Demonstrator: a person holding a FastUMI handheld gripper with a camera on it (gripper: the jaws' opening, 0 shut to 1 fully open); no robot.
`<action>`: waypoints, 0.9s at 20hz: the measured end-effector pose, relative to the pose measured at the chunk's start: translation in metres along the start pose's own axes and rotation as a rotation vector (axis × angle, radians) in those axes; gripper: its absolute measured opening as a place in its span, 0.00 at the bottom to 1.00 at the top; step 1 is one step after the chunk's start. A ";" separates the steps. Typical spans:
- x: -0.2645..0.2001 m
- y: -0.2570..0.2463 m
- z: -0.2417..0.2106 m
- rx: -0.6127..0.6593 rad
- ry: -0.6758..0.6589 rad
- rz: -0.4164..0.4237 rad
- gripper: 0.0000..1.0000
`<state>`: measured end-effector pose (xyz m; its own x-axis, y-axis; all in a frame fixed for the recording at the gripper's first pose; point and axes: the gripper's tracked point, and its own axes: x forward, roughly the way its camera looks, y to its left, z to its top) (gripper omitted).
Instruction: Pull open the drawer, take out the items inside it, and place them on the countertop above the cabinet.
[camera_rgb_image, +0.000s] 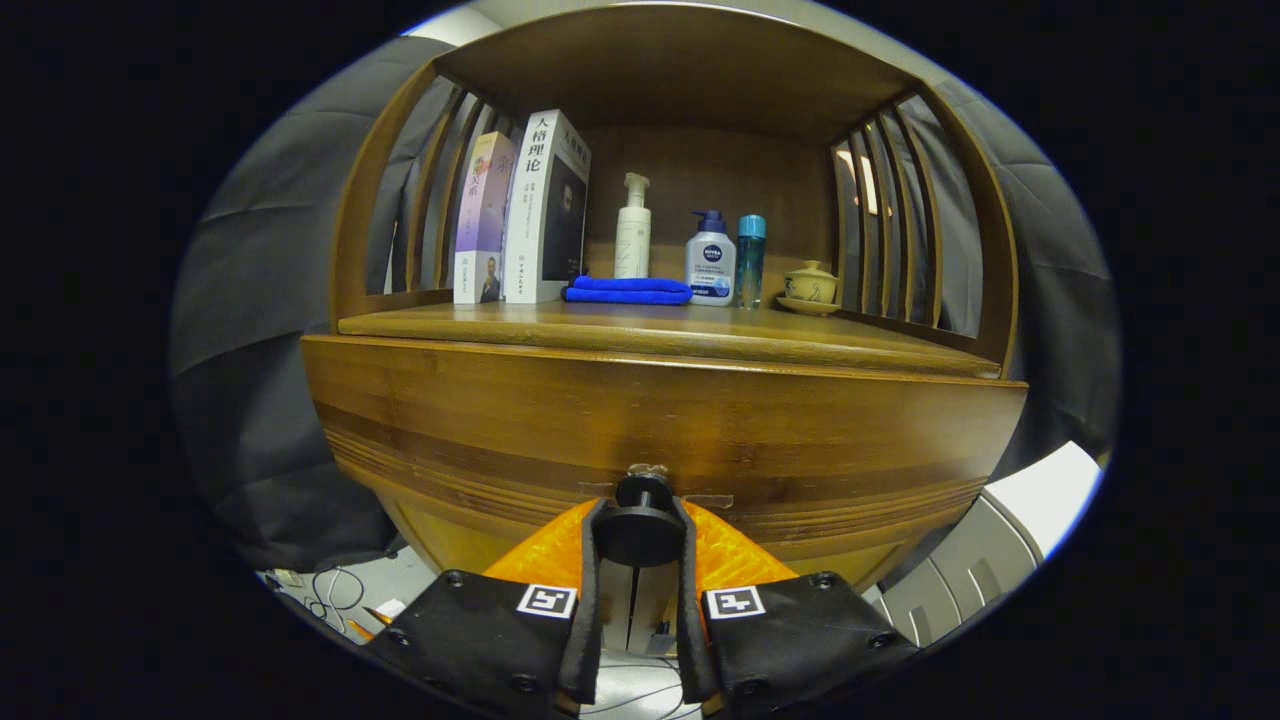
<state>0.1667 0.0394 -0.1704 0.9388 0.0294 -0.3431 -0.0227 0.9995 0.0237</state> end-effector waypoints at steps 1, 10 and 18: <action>-0.005 0.000 -0.002 -0.003 -0.003 0.000 0.33; -0.053 0.005 -0.013 -0.025 -0.003 -0.006 0.33; -0.089 0.008 -0.025 -0.007 -0.012 -0.001 0.33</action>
<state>0.0741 0.0447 -0.1629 0.9429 0.0283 -0.3319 -0.0241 0.9996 0.0169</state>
